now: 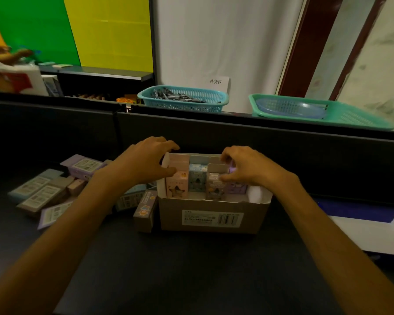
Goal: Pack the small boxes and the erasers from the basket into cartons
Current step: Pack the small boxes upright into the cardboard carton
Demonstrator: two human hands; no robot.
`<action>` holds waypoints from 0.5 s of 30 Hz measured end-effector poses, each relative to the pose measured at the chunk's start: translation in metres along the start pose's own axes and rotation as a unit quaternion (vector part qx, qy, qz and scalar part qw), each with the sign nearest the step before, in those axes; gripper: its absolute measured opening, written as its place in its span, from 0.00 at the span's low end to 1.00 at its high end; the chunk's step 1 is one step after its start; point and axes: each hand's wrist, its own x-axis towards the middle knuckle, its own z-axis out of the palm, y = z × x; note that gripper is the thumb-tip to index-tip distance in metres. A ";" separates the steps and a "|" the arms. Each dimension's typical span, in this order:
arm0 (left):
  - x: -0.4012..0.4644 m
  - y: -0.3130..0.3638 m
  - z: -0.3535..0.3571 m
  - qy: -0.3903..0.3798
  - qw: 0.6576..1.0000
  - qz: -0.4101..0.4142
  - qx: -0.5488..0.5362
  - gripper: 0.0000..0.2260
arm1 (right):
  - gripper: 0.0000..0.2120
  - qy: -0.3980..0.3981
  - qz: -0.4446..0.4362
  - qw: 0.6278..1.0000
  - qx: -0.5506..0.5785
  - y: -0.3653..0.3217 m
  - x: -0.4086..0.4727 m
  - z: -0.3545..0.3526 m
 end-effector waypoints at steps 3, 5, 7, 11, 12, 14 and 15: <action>-0.005 -0.011 -0.006 0.011 1.000 -0.004 0.008 0.27 | 0.25 0.055 0.003 0.998 -0.032 -0.011 -0.005 -0.009; -0.009 -0.024 -0.011 0.013 1.000 -0.016 0.016 0.27 | 0.26 0.079 -0.002 0.996 -0.045 -0.027 -0.004 -0.010; -0.016 -0.039 -0.018 0.010 0.999 -0.029 0.026 0.28 | 0.27 0.085 -0.004 0.995 -0.057 -0.047 -0.001 -0.009; -0.037 -0.080 -0.029 -0.008 0.998 -0.041 0.050 0.29 | 0.27 0.107 -0.021 0.992 -0.065 -0.094 0.010 -0.005; -0.044 -0.092 -0.030 -0.012 0.997 -0.047 0.057 0.30 | 0.27 0.113 -0.024 0.991 -0.063 -0.108 0.013 -0.003; -0.058 -0.116 -0.030 -0.012 0.996 -0.059 0.066 0.30 | 0.27 0.122 -0.033 0.990 -0.055 -0.137 0.021 0.002; -0.065 -0.128 -0.029 -0.010 0.996 -0.061 0.069 0.30 | 0.27 0.126 -0.039 0.990 -0.054 -0.151 0.024 0.006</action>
